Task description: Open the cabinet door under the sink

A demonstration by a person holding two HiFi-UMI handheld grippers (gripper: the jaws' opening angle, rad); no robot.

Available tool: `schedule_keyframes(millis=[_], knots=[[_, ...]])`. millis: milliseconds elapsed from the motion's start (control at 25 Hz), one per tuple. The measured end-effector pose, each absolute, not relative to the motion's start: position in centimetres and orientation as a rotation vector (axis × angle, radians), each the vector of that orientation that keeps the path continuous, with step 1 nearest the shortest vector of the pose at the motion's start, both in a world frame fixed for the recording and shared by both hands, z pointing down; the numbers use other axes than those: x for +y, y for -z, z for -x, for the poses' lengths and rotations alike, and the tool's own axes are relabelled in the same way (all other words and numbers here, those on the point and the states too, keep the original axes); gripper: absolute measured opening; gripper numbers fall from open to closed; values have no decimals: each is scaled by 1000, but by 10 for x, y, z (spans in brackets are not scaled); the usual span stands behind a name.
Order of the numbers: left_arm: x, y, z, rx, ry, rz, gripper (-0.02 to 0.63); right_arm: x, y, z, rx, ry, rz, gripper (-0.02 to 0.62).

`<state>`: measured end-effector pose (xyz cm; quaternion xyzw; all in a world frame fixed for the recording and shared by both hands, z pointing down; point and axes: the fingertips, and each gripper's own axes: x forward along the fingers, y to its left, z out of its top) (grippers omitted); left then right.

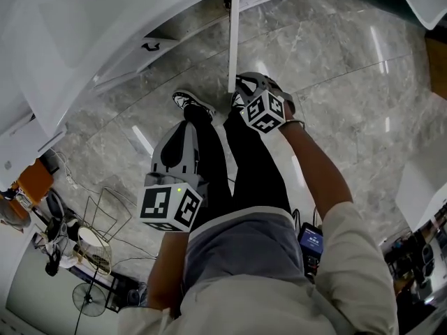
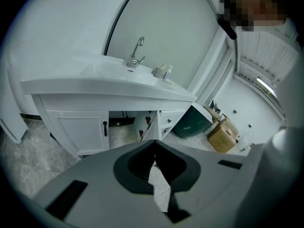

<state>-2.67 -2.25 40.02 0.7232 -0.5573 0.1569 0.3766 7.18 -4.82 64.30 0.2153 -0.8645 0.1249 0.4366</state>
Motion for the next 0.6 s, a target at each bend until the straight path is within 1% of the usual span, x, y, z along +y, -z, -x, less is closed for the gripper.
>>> schedule_keyframes(millis=[600], knots=[[-20,-406,9,-1408,-418,-1855,0,-54,-648,-125,-2113,-338,-610,51]])
